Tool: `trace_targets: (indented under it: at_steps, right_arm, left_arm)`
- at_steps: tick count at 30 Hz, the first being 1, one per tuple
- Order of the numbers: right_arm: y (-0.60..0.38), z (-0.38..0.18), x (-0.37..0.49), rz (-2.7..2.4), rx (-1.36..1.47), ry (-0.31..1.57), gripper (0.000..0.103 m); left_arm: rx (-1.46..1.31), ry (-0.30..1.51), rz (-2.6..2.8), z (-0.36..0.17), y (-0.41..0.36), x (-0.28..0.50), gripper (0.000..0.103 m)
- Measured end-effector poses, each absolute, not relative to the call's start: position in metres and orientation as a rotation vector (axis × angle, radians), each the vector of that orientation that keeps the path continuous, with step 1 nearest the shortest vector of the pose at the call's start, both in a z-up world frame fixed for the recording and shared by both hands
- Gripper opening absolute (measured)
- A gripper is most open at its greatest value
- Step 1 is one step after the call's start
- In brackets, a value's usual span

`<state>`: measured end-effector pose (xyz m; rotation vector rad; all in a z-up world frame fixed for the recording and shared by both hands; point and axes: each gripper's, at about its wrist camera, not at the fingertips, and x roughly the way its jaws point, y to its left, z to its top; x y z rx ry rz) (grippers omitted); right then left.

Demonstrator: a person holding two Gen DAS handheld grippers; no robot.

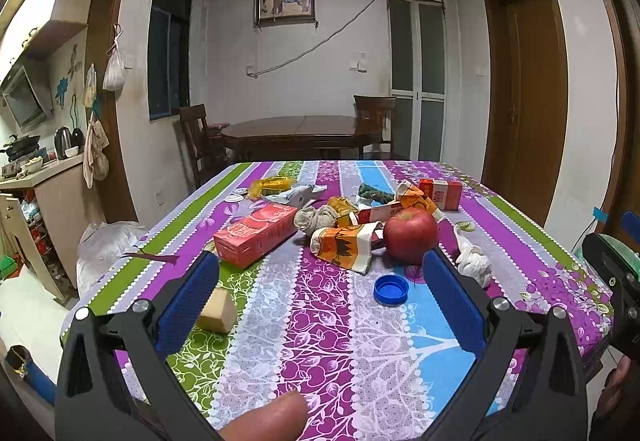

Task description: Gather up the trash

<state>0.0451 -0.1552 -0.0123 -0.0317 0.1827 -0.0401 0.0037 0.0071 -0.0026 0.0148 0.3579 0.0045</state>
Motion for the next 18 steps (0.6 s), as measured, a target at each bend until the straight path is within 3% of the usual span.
trace_targets:
  at_steps: [18]
  right_arm:
    - [-0.1551, -0.0126, 0.0451, -0.038, -0.033, 0.186, 0.099]
  left_arm:
    - [0.031, 0.361, -0.002, -0.0048, -0.0013, 0.0028, 0.098]
